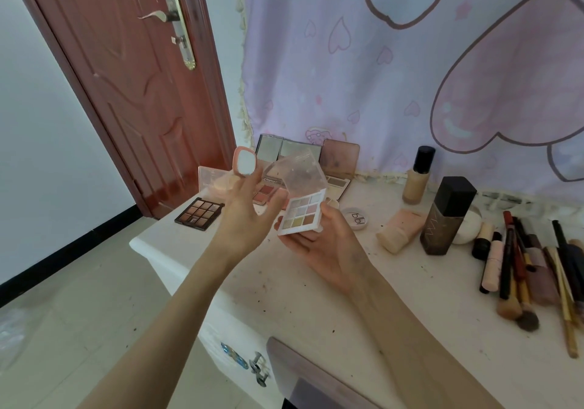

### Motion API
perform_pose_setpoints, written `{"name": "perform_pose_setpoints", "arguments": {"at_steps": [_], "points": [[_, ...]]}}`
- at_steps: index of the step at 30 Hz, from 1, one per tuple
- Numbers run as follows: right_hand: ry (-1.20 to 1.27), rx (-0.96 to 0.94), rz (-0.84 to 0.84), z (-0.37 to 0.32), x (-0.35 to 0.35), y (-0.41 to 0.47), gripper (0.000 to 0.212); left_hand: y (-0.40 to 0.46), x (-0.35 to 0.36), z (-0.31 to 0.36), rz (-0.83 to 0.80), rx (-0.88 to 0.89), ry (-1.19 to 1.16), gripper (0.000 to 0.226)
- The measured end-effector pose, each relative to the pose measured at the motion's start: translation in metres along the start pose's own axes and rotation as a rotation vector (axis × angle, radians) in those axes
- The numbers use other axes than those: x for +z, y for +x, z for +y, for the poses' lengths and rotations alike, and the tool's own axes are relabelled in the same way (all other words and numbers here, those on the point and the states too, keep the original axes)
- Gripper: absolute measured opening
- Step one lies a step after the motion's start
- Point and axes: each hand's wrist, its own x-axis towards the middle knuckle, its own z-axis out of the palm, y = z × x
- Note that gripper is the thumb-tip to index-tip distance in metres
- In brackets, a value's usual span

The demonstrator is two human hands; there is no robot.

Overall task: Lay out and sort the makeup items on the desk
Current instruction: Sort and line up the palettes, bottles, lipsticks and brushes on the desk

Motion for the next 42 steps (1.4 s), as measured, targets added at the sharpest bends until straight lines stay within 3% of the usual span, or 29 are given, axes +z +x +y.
{"name": "perform_pose_setpoints", "arguments": {"at_steps": [5,12,22,27,32,35,39,42], "points": [[-0.054,-0.031,-0.009,-0.001,-0.004,0.001,0.053,-0.035,0.014,-0.003,0.028,-0.109,0.081,0.080],[-0.149,-0.068,-0.048,-0.001,-0.007,-0.001,0.031,-0.045,0.023,0.004,0.045,-0.147,0.093,0.077],[-0.224,-0.059,-0.073,-0.005,-0.005,-0.004,0.040,-0.045,0.021,0.000,0.031,-0.191,-0.039,0.066],[-0.214,-0.068,0.082,-0.008,0.000,0.001,0.049,-0.051,0.013,-0.008,0.014,-0.141,0.023,0.069],[-0.551,-0.242,0.293,-0.005,-0.004,0.017,0.047,-0.054,0.000,-0.021,0.043,-0.141,0.076,0.071],[-0.771,-0.275,0.333,-0.003,0.010,0.029,0.036,-0.052,-0.006,-0.035,0.058,-0.175,0.111,0.073],[-1.173,-0.314,0.379,0.003,0.025,0.062,0.038,-0.045,-0.009,-0.053,0.134,-0.242,0.246,0.078],[-1.354,-0.303,0.361,0.004,0.033,0.084,0.022,-0.037,-0.011,-0.068,0.217,-0.266,0.395,0.080]]}}
